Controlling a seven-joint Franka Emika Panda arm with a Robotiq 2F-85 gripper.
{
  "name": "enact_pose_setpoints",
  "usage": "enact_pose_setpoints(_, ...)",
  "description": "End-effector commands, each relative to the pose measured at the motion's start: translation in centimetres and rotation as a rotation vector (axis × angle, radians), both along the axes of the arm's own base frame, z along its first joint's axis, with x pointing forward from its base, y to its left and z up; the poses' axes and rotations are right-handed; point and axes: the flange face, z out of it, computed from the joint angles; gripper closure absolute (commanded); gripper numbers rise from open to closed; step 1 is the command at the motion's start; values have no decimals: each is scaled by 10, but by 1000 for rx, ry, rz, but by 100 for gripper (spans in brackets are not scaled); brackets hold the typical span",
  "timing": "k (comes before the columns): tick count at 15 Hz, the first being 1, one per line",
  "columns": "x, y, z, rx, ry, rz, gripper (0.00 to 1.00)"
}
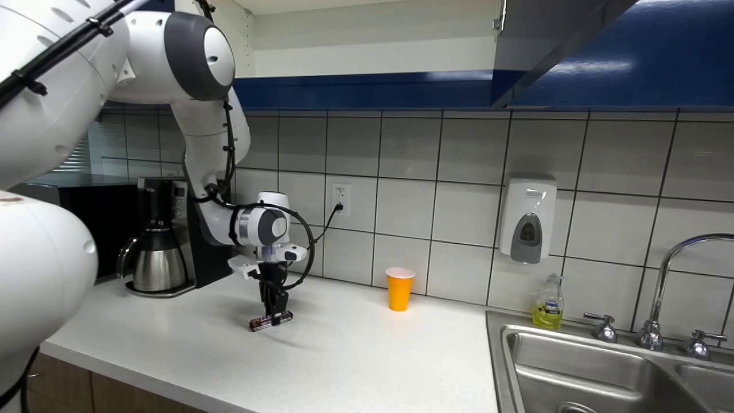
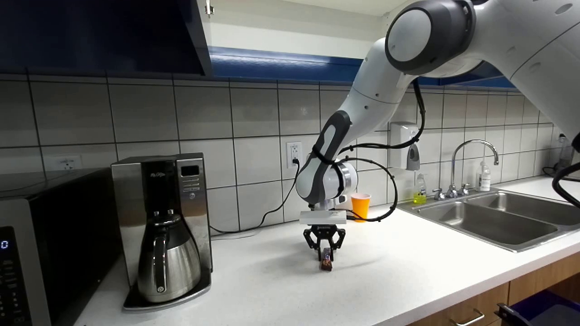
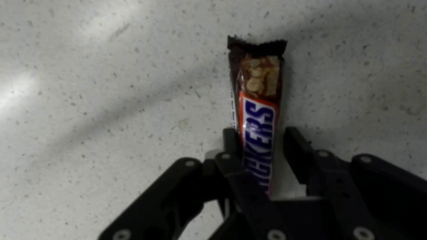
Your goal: Put the snack packet in the top cabinet
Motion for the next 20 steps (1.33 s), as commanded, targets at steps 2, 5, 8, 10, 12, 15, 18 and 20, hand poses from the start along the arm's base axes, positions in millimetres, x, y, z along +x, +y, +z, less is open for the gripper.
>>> enact_pose_setpoints(2,6,2,5,-11,5,5,97)
enact_pose_setpoints(5,7,5,7,12,9,83,94)
enact_pose_setpoints(8,4,11,13,54,14,219,94)
enact_pose_setpoints(10,2,14,18,56,3,312,94)
enact_pose_setpoints(12,0,14,21,41,-1,371,94)
enact_pose_setpoints(15,-3,13,26,6,-13,416,94)
enact_pose_setpoints(18,-7,12,33,-18,-32,448,94)
enact_pose_setpoints(20,-11,11,37,-28,-46,469,94)
